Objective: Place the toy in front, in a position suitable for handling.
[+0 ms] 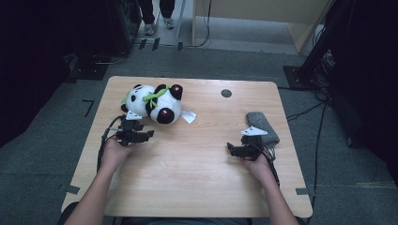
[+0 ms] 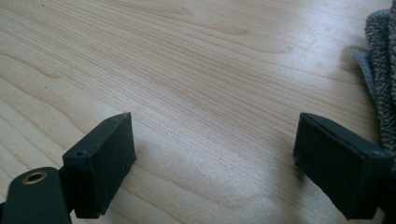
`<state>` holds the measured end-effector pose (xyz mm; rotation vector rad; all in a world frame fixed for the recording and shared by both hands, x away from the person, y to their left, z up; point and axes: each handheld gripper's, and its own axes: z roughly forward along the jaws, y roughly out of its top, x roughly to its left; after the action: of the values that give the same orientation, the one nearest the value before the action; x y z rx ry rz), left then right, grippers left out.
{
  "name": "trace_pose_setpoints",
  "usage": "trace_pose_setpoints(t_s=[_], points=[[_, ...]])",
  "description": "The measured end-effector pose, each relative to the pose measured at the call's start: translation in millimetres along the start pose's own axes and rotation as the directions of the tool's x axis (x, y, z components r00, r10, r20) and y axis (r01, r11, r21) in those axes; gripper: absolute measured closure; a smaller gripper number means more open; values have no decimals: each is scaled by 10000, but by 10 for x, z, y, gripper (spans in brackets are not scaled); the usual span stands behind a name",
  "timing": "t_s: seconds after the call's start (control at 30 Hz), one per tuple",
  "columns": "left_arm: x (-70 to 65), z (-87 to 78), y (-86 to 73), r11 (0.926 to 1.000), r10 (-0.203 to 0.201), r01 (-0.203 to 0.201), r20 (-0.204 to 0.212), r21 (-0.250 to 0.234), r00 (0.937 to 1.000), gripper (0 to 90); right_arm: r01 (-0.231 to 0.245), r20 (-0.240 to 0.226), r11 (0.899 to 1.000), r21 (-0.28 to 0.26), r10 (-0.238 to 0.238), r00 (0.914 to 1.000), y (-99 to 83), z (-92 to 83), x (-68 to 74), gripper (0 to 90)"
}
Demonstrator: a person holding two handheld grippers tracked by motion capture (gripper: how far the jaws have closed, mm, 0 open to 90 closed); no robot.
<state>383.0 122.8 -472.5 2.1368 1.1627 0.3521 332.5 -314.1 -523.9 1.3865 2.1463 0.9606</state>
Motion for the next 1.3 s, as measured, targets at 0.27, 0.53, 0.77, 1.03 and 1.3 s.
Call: trace_pose_setpoints(t_s=[0.27,0.53,0.77,1.03,1.3], points=[[-2,-63,115,9972,585,-553,655,-494,9961,326,-43,-1,10000,18,43,10000,1,0,3,126],[39,-120,226,9963,596,-496,1472,-706,9873,267,-44,14,10000,4,44,10000,1,1,6,126],[80,-172,394,9951,700,-576,1600,-808,9846,244,-78,47,10000,-2,78,10000,1,3,16,126],[163,-184,548,9944,781,-647,1697,-830,9824,260,-100,85,9999,0,100,9999,3,4,26,126],[241,-208,743,9846,783,-491,1727,-1676,9819,297,-341,306,9994,-12,341,9989,3,5,68,129]])
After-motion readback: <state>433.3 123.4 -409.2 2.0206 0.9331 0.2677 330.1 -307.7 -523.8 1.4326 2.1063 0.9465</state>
